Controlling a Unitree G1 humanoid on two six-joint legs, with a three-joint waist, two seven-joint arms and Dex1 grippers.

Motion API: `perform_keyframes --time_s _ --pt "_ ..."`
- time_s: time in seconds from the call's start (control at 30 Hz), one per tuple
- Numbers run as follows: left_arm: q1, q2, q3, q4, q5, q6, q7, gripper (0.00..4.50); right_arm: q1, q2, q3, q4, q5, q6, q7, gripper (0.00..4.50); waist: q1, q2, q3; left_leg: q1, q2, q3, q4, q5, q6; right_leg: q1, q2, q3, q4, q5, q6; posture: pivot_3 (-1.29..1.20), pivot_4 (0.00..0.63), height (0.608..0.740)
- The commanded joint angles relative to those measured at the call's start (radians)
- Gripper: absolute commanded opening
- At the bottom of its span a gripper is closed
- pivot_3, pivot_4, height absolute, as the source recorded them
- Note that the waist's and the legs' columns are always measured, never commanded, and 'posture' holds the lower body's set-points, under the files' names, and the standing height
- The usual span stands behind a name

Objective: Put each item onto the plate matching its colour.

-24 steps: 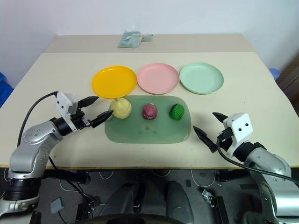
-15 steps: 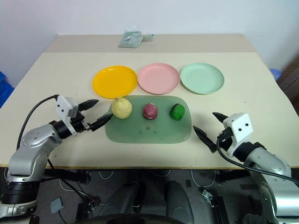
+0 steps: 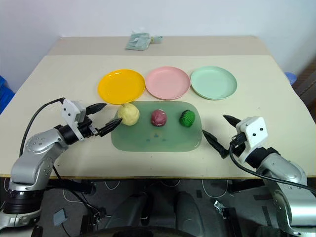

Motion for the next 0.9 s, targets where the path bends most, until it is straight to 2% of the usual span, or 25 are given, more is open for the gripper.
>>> perform_keyframes --time_s 0.03,0.3,0.7,0.77,0.9 --pt "-0.035 -0.011 -0.028 -0.022 0.018 0.014 0.033 4.50 -0.033 -0.027 0.039 -0.018 0.033 -0.061 0.096 4.44 0.000 0.000 0.000 0.000 0.000 0.000 0.000 0.000 0.000 0.000 0.000 0.000 0.000 0.000 0.000 0.00 0.150 0.740" --pt "-0.083 -0.052 -0.069 0.000 0.034 0.062 0.100 4.50 -0.072 -0.056 0.126 0.026 0.023 -0.127 0.221 4.44 0.001 0.000 0.000 0.000 0.000 0.000 0.001 0.000 0.000 0.001 0.000 -0.001 0.000 0.001 0.002 0.00 0.150 0.740" --pt "-0.112 -0.070 -0.124 0.082 0.095 0.108 0.144 4.50 -0.138 -0.056 0.164 0.035 0.007 -0.115 0.194 4.44 0.003 0.000 0.000 0.000 0.000 0.000 0.000 0.000 0.000 0.000 0.000 -0.001 0.000 0.002 0.002 0.00 0.150 0.740" --pt "-0.123 -0.080 -0.132 0.106 0.112 0.099 0.152 3.95 -0.145 -0.058 0.161 0.034 0.010 -0.109 0.188 4.50 0.004 0.000 0.000 0.000 0.000 0.000 0.001 0.000 0.000 0.000 0.000 -0.001 0.000 0.002 0.002 0.00 0.150 0.740" --pt "-0.140 -0.101 -0.133 0.125 0.122 0.081 0.156 2.43 -0.152 -0.059 0.159 0.029 0.010 -0.102 0.172 4.50 0.002 0.000 0.000 0.000 0.000 0.000 0.001 0.000 0.000 0.000 0.000 -0.001 0.000 0.002 0.002 0.00 0.150 0.740"
